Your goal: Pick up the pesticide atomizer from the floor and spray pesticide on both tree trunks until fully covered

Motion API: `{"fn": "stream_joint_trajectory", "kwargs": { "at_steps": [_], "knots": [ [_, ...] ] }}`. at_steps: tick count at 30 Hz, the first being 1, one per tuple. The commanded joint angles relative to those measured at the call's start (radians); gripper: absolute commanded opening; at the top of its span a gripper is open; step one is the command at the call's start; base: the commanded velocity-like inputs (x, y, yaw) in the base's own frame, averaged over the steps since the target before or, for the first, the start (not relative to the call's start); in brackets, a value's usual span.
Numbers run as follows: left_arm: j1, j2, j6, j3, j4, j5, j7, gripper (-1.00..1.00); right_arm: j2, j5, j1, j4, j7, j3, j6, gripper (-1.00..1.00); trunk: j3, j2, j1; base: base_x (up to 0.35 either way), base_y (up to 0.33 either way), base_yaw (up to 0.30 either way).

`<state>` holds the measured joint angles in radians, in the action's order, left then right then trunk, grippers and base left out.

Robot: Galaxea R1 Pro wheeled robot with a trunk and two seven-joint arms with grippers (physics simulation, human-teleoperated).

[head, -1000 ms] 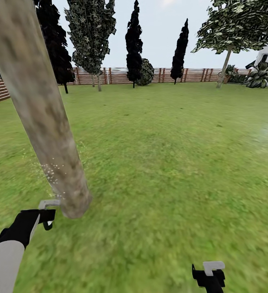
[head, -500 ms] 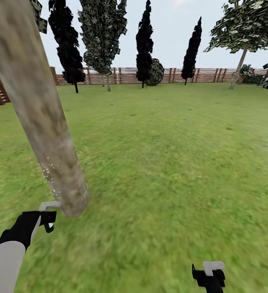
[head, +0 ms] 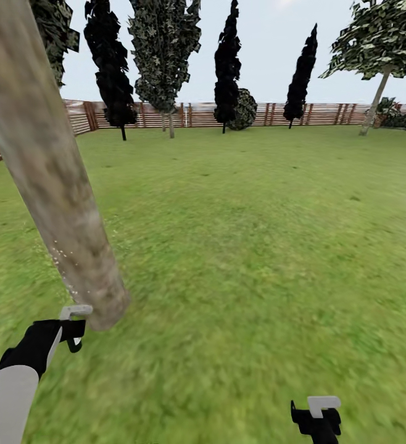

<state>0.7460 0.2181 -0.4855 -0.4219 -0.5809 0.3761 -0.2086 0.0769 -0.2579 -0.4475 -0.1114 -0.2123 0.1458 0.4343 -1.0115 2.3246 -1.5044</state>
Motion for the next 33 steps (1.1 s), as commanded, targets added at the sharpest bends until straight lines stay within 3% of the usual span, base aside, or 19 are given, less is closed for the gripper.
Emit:
{"fn": "stream_joint_trajectory", "kwargs": {
  "at_steps": [1,12,14,22,28,33],
  "knots": [
    [0.001,-0.001,-0.004,-0.006,-0.002,0.011,-0.008,-1.0,0.0,-0.011,0.0,0.001,-0.003,0.008,0.003,1.0,-0.001,0.0,0.0,0.0,-0.275,0.276],
    [0.001,0.0,0.018,-0.008,-0.003,0.012,-0.003,-1.0,0.0,-0.011,0.0,0.001,-0.003,0.008,0.003,1.0,-0.001,0.0,0.0,0.151,-0.254,0.277],
    [0.001,-0.001,0.031,-0.008,-0.001,0.01,0.037,-1.0,0.0,-0.011,0.0,0.001,-0.003,0.008,0.003,1.0,-0.001,0.0,0.0,0.236,-0.191,0.222],
    [0.001,-0.002,0.033,-0.008,-0.001,0.007,0.049,-1.0,0.001,-0.011,0.0,0.001,-0.004,0.008,0.003,1.0,-0.001,0.0,0.0,0.203,-0.209,0.021],
    [0.001,0.0,0.033,-0.008,-0.001,-0.025,0.049,-1.0,0.0,-0.011,0.0,0.001,-0.004,0.008,0.003,1.0,-0.001,0.0,0.0,0.145,-0.242,0.007],
    [0.001,0.0,0.033,-0.008,-0.001,-0.025,0.049,-1.0,0.0,-0.011,0.0,0.001,-0.004,0.008,0.003,1.0,-0.001,0.0,0.0,0.144,-0.242,0.233]
  ]
}}
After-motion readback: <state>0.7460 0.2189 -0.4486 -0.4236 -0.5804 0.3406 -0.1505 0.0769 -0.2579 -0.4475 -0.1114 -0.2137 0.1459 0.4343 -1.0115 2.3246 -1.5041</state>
